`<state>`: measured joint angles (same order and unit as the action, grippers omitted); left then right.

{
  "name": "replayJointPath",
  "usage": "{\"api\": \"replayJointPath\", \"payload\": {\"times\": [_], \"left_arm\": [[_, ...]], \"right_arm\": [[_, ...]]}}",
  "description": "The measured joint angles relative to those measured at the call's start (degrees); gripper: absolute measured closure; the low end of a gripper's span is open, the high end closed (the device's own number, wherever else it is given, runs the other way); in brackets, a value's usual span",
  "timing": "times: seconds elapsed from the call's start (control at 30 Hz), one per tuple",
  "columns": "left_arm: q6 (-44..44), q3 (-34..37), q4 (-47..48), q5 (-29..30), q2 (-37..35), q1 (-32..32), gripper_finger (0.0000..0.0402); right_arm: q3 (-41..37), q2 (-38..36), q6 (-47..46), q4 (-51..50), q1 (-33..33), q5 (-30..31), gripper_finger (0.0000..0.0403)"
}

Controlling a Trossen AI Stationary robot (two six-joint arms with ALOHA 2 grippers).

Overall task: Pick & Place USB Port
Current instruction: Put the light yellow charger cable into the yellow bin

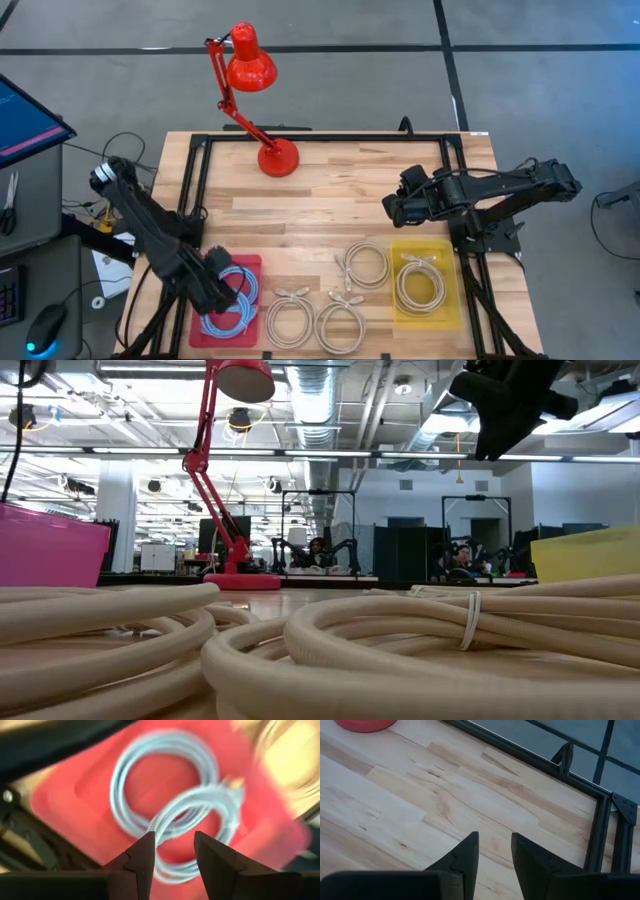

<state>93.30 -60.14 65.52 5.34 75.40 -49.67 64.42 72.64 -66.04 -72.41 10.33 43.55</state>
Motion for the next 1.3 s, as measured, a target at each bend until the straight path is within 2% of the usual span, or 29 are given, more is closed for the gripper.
{"api": "replayJointPath", "payload": {"times": [0.13,0.33,0.47,0.7,0.87,1.0,1.17,1.3], "left_arm": [[-0.2,0.0,-0.1,7.0,-4.3,3.5,0.0275],[-8.3,0.0,-4.7,13.9,-6.9,9.6,0.0285],[-15.7,0.0,-10.2,14.4,-6.8,14.0,0.0286],[-28.1,0.0,-20.1,14.4,-6.8,20.4,0.0286],[-32.4,0.0,-23.6,14.4,-6.8,24.2,0.0286],[-34.8,0.0,-24.6,14.4,-6.8,26.0,0.0286],[-35.0,0.0,-25.2,14.5,-6.8,27.5,0.0286],[-35.0,0.0,-25.6,14.4,-6.8,28.1,0.0286]], "right_arm": [[0.0,0.0,0.0,0.0,0.0,0.0,0.0295],[0.0,0.0,0.9,0.0,0.2,-2.0,0.0295],[0.0,0.0,7.2,1.2,0.2,-8.4,0.0295],[0.0,0.0,18.3,7.6,0.2,-27.4,0.0295],[0.0,0.8,20.7,12.1,0.1,-28.5,0.0291],[0.0,3.4,29.7,13.6,0.2,-30.4,0.027],[0.0,8.7,42.0,16.2,0.9,-33.2,0.022],[0.0,13.4,46.9,17.8,1.4,-35.7,0.0184]]}}
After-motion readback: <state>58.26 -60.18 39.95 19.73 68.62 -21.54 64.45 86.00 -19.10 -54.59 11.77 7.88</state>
